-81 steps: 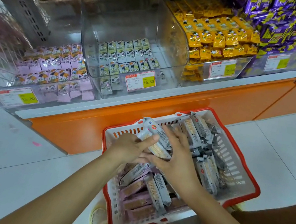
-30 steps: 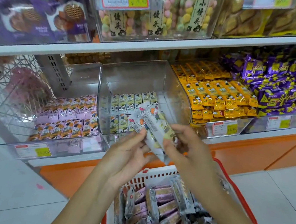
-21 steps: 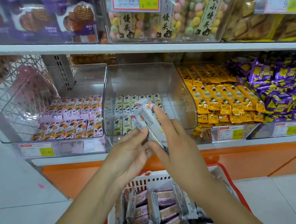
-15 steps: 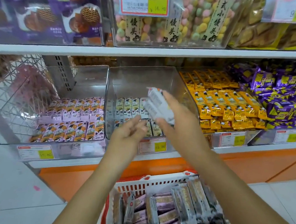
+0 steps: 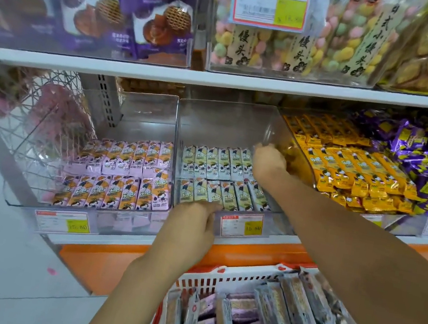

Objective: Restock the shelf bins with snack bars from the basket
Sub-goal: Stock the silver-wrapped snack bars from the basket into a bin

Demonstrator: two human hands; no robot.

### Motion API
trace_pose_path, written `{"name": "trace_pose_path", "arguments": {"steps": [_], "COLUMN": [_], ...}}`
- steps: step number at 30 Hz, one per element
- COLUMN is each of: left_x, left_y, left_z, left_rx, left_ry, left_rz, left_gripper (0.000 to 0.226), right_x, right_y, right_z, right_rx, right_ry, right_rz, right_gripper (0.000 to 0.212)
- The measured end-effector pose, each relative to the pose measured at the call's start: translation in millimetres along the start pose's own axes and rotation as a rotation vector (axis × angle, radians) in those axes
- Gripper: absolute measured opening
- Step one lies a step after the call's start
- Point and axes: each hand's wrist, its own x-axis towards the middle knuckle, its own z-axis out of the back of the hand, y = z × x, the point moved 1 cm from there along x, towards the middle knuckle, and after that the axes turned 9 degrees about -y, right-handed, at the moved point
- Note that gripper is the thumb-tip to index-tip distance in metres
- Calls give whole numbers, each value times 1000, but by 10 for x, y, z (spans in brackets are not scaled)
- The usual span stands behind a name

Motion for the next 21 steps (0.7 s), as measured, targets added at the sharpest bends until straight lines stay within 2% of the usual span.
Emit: {"name": "trace_pose_path", "arguments": {"steps": [4, 11, 14, 17, 21], "left_x": [2, -8, -5, -12, -13], "left_y": [-15, 2, 10, 14, 23], "left_z": [-20, -25, -23, -17, -22], "left_rx": [24, 22, 31, 17, 8], "left_ry": [3, 11, 16, 22, 26], "left_rz": [-15, -39, -47, -48, -38], "left_gripper": [38, 42, 42, 40, 39], "right_x": [124, 177, 208, 185, 141], "right_y": [-19, -41, -114, -146, -155], "right_z": [-132, -58, -32, 25, 20], "right_rx": [17, -127, -98, -124, -192], "right_ry": [37, -93, 33, 142, 171], "right_rz": [77, 181, 223, 245, 263], "right_gripper": [44, 42, 49, 46, 73]}}
